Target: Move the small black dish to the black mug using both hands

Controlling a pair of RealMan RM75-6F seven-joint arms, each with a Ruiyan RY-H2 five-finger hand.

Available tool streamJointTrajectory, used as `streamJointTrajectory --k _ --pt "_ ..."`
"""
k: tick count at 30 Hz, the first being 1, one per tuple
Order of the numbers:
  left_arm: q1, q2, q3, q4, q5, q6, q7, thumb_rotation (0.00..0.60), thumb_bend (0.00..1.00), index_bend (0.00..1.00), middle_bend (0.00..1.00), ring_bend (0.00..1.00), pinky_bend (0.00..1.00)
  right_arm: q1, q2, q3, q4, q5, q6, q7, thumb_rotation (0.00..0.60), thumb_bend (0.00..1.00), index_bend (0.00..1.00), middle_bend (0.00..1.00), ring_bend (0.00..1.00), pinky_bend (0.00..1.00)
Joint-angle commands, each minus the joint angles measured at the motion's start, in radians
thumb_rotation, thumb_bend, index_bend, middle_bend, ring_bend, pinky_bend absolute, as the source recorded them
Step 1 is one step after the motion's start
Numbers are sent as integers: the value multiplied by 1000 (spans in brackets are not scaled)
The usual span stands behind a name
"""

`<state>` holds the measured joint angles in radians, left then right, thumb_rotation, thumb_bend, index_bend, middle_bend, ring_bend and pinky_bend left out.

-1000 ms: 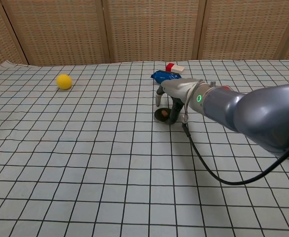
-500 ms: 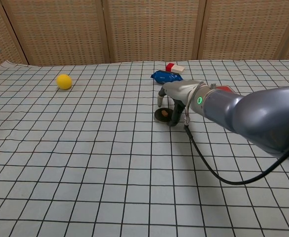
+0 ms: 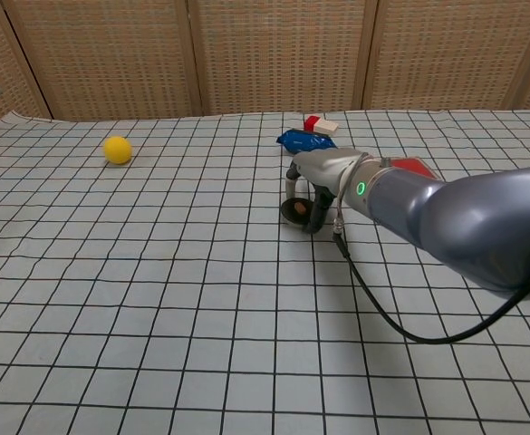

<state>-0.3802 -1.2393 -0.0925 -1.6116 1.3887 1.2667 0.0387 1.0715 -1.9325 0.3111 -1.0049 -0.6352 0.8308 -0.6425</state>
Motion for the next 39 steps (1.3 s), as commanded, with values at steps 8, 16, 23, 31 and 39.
streamJointTrajectory --k 8,16,23,31,39 --pt "9 4 -1 -9 16 18 5 600 122 79 0 0 0 -87 144 -25 -243 -63 161 -28 600 454 433 137 0 1" --pt "24 18 -12 -22 25 50 -14 600 122 79 0 0 0 -221 349 -75 -484 -96 317 -45 600 453 433 131 0 0" --pt "31 19 -15 -30 25 62 6 600 121 79 0 0 0 -315 460 -118 -578 -132 360 8 600 452 433 124 0 0" --pt "37 19 -10 -41 40 70 18 600 121 79 0 0 0 -382 495 -163 -592 -171 366 59 600 451 435 120 0 0" --pt "38 16 -8 -43 47 70 26 600 120 80 0 0 0 -421 511 -172 -596 -199 372 85 600 453 441 120 0 0"
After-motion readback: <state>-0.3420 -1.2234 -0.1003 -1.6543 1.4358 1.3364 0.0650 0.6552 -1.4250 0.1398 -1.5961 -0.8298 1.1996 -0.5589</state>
